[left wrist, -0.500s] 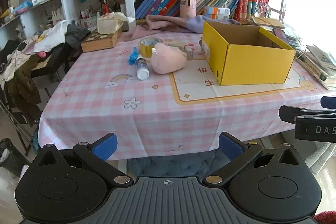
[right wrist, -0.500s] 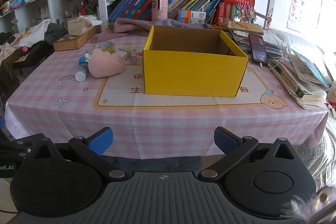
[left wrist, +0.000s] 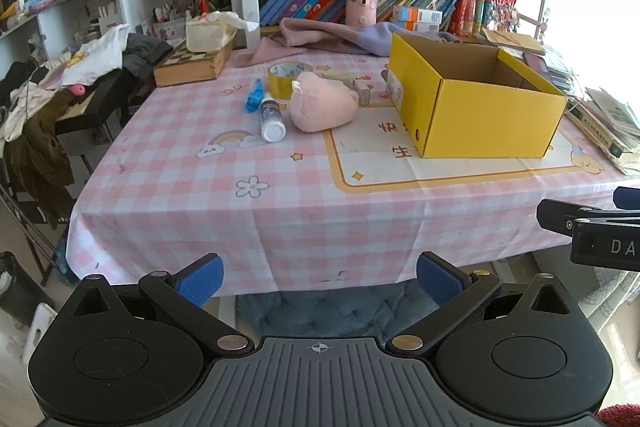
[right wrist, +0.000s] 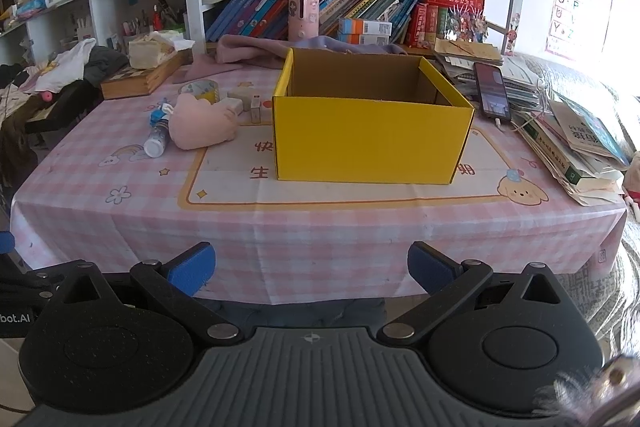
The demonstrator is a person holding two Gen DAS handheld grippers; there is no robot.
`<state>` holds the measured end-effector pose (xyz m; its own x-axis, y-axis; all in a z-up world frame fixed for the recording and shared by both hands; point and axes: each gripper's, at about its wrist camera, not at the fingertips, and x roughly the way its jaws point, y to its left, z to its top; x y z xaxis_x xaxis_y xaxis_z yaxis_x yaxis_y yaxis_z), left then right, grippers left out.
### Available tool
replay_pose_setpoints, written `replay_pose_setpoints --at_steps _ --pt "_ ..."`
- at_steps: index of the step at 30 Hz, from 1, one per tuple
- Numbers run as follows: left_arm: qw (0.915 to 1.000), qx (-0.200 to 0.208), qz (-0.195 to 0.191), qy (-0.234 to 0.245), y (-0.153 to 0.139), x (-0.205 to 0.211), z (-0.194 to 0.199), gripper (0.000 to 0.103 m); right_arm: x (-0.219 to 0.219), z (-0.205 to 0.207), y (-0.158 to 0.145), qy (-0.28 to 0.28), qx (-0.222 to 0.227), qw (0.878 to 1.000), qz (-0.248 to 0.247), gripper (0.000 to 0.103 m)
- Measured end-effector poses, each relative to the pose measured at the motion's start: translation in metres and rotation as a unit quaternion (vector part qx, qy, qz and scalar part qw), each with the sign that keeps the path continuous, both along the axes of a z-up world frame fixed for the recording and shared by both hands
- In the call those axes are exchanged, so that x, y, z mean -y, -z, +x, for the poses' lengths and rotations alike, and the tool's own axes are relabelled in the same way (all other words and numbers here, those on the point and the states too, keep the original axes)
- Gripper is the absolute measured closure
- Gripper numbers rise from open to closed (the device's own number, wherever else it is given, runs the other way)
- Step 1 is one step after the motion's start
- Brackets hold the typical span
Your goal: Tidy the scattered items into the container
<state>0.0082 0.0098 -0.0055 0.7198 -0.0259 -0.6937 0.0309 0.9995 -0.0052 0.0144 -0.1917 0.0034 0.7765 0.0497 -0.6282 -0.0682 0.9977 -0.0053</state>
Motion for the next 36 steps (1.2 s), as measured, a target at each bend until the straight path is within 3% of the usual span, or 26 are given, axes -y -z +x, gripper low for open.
replay_pose_setpoints --at_steps 36 --pt "1.0 -0.002 -0.002 0.006 0.004 -0.002 0.011 0.0 -0.004 0.009 0.001 0.006 -0.005 1.0 0.001 0.0"
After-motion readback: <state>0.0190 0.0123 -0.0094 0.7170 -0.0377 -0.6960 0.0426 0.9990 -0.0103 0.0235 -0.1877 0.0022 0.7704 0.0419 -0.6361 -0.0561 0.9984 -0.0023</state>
